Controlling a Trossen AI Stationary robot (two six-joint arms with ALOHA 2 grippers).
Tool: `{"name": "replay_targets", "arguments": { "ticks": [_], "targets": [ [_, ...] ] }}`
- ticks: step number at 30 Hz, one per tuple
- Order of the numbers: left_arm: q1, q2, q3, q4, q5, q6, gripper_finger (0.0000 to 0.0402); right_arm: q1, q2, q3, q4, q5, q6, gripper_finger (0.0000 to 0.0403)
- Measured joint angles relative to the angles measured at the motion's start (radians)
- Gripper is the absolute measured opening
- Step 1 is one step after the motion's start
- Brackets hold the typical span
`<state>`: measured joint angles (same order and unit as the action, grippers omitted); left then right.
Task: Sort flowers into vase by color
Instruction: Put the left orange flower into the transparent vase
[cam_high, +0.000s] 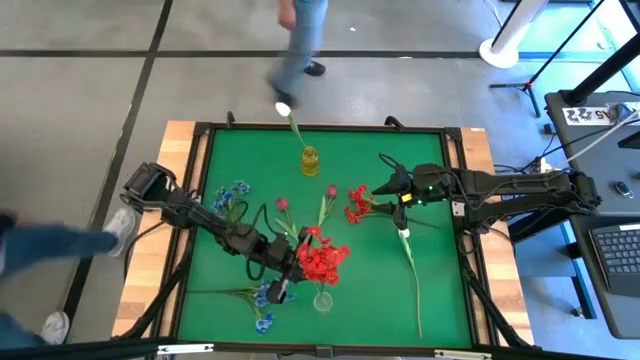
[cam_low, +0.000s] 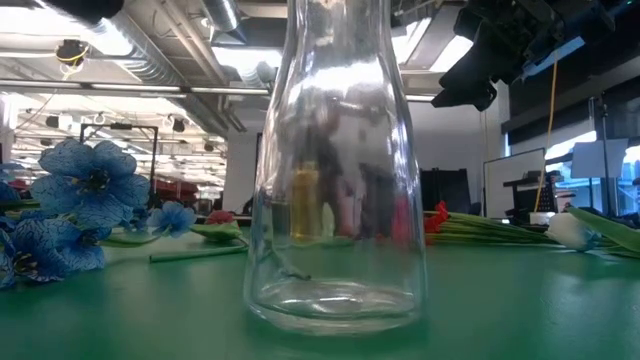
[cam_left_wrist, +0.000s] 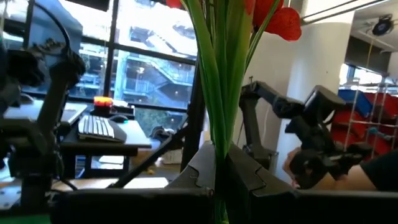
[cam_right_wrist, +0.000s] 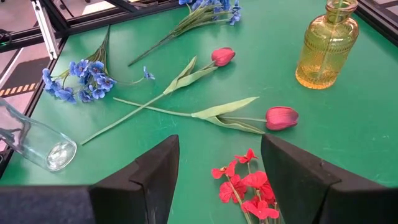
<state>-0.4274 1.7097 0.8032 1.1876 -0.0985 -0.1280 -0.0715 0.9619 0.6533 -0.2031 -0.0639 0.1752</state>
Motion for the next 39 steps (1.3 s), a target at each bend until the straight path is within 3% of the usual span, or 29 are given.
{"name": "replay_targets", "arguments": {
  "ticks": [8,24,33,39],
  "targets": [
    [0.000,0.028,0.000,-0.001,0.001,-0.016,0.0027,0.000,0.000,0.000,0.000,0.000,0.000,0.0225],
    [-0.001,0.020,0.000,-0.201,-0.058,-0.047,0.0210,0.000,0.000,0.000,-0.020,-0.001,0.001,0.0225],
    [-0.011,-0.187,0.001,-0.619,-0.217,-0.056,0.0227,0.000,0.017,-0.001,-0.228,0.052,0.001,0.0225],
    [-0.065,-0.253,0.002,-0.676,-0.218,-0.058,0.0227,0.000,0.026,-0.001,-0.256,0.080,0.000,0.0225]
  ]
}}
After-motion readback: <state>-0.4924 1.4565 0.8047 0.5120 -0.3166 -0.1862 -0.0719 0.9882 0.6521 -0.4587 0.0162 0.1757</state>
